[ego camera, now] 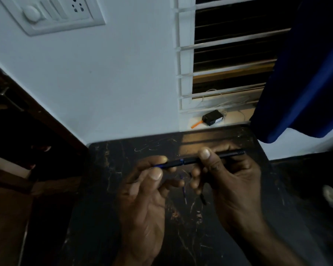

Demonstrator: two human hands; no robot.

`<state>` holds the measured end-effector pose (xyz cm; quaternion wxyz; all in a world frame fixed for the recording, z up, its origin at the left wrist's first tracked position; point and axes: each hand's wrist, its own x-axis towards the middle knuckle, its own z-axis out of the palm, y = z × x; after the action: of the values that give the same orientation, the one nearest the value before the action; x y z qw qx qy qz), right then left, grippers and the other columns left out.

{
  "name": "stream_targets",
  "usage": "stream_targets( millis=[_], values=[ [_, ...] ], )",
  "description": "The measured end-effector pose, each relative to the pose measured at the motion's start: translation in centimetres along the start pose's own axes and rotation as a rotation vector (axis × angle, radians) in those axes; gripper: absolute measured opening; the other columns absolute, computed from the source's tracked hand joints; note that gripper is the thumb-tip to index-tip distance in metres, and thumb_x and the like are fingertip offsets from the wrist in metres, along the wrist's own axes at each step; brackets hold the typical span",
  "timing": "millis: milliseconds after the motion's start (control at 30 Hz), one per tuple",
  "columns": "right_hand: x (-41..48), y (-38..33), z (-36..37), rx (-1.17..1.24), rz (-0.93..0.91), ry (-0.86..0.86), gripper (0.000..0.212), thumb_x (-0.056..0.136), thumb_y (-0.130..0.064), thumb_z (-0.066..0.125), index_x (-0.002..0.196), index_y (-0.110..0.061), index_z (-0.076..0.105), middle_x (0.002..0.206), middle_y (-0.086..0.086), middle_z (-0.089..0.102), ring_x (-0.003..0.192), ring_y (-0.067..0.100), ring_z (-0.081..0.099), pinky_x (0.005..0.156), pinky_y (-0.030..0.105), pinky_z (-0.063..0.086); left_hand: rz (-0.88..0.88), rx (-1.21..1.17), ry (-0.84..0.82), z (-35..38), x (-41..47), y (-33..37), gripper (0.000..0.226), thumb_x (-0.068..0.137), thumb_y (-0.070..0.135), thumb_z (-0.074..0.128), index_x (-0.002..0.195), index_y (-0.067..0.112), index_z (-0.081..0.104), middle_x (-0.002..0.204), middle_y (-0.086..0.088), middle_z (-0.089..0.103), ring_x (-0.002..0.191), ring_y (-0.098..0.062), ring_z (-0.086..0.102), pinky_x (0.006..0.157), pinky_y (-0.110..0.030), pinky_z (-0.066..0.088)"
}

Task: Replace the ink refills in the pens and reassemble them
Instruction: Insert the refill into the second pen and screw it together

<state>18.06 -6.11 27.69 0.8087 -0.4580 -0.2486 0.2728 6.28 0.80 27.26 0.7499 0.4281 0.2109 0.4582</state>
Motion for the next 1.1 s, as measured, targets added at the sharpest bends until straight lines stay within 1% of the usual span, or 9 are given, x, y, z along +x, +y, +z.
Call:
stream_targets(
  millis=[133, 333, 400, 533, 633, 800, 867, 1000, 1100],
  values=[
    [-0.1, 0.5, 1.7, 0.007, 0.011, 0.010, 0.015, 0.081, -0.018, 0.073, 0.081, -0.004, 0.068, 0.063, 0.022, 0.066, 0.045, 0.030, 0.062, 0.042, 0.031, 0.048, -0.030, 0.046, 0.046, -0.9, 1.3, 1.3, 0.037, 0.067, 0.045, 0.091, 0.090, 0.021, 0.077, 0.090, 0.001, 0.073, 0.081, -0.011, 0.071, 0.065, -0.025, 0.057],
    [0.4, 1.3, 4.1, 0.024, 0.043, 0.022, 0.021, 0.081, -0.020, 0.071, 0.086, 0.001, 0.068, 0.067, 0.022, 0.067, 0.050, 0.028, 0.063, 0.043, 0.031, 0.049, -0.042, 0.024, -0.011, -3.6, 2.7, 2.9, 0.057, 0.077, 0.005, 0.077, 0.131, 0.022, 0.068, 0.108, -0.010, 0.078, 0.098, -0.019, 0.075, 0.079, -0.026, 0.060],
    [0.5, 1.7, 4.7, 0.037, 0.045, 0.025, 0.021, 0.083, -0.017, 0.070, 0.086, 0.003, 0.065, 0.067, 0.023, 0.065, 0.050, 0.029, 0.061, 0.044, 0.030, 0.048, -0.055, -0.003, -0.037, -4.5, 2.9, 3.6, 0.062, 0.079, 0.010, 0.070, 0.140, 0.018, 0.060, 0.117, -0.015, 0.075, 0.109, -0.026, 0.072, 0.085, -0.031, 0.060],
    [0.3, 2.4, 5.8, 0.023, 0.038, 0.004, 0.015, 0.084, -0.015, 0.070, 0.084, -0.001, 0.067, 0.068, 0.025, 0.064, 0.052, 0.031, 0.062, 0.045, 0.031, 0.049, -0.150, 0.172, -0.046, -5.8, 3.9, 3.9, 0.040, 0.082, 0.044, 0.067, 0.111, 0.018, 0.075, 0.109, -0.018, 0.076, 0.105, -0.040, 0.073, 0.084, -0.055, 0.060],
    [0.1, 2.9, 6.2, -0.025, 0.037, 0.002, 0.022, 0.084, -0.021, 0.074, 0.088, 0.000, 0.068, 0.071, 0.026, 0.066, 0.054, 0.032, 0.064, 0.047, 0.034, 0.051, -0.137, 0.351, -0.071, -6.7, 4.5, 3.7, 0.024, 0.076, 0.047, 0.073, 0.077, 0.024, 0.077, 0.075, -0.005, 0.073, 0.068, -0.020, 0.071, 0.058, -0.037, 0.057],
    [0.0, 3.6, 6.1, -0.046, 0.053, 0.043, 0.027, 0.084, -0.021, 0.077, 0.087, 0.003, 0.065, 0.071, 0.028, 0.065, 0.054, 0.035, 0.064, 0.047, 0.036, 0.051, 0.011, 0.363, -0.162, -8.9, 4.9, 3.2, 0.023, 0.082, 0.016, 0.073, 0.103, 0.026, 0.077, 0.114, -0.005, 0.075, 0.112, -0.019, 0.070, 0.086, -0.032, 0.057],
    [-0.1, 4.0, 6.4, -0.042, 0.064, 0.044, 0.033, 0.082, -0.025, 0.079, 0.087, 0.004, 0.064, 0.071, 0.029, 0.064, 0.054, 0.035, 0.063, 0.047, 0.035, 0.051, -0.025, 0.320, -0.144, -9.6, 5.2, 3.3, 0.027, 0.082, 0.023, 0.066, 0.107, 0.024, 0.076, 0.118, -0.009, 0.074, 0.117, -0.025, 0.068, 0.086, -0.037, 0.057],
    [-0.5, 5.0, 6.8, -0.043, 0.075, 0.028, 0.026, 0.083, -0.022, 0.078, 0.087, 0.001, 0.065, 0.070, 0.027, 0.065, 0.053, 0.034, 0.063, 0.046, 0.034, 0.050, -0.203, 0.390, -0.151, -10.0, 5.5, 3.7, 0.032, 0.083, 0.051, 0.061, 0.087, 0.025, 0.079, 0.085, -0.007, 0.076, 0.082, -0.022, 0.074, 0.074, -0.041, 0.057],
    [-0.9, 5.7, 6.8, -0.067, 0.081, 0.060, 0.021, 0.086, -0.013, 0.070, 0.088, 0.007, 0.062, 0.070, 0.027, 0.065, 0.052, 0.035, 0.062, 0.046, 0.034, 0.049, -0.107, 0.531, -0.214, -10.3, 5.2, 3.7, 0.017, 0.087, 0.042, 0.068, 0.084, 0.027, 0.076, 0.082, 0.000, 0.075, 0.079, -0.014, 0.073, 0.073, -0.029, 0.057]
  ],
)
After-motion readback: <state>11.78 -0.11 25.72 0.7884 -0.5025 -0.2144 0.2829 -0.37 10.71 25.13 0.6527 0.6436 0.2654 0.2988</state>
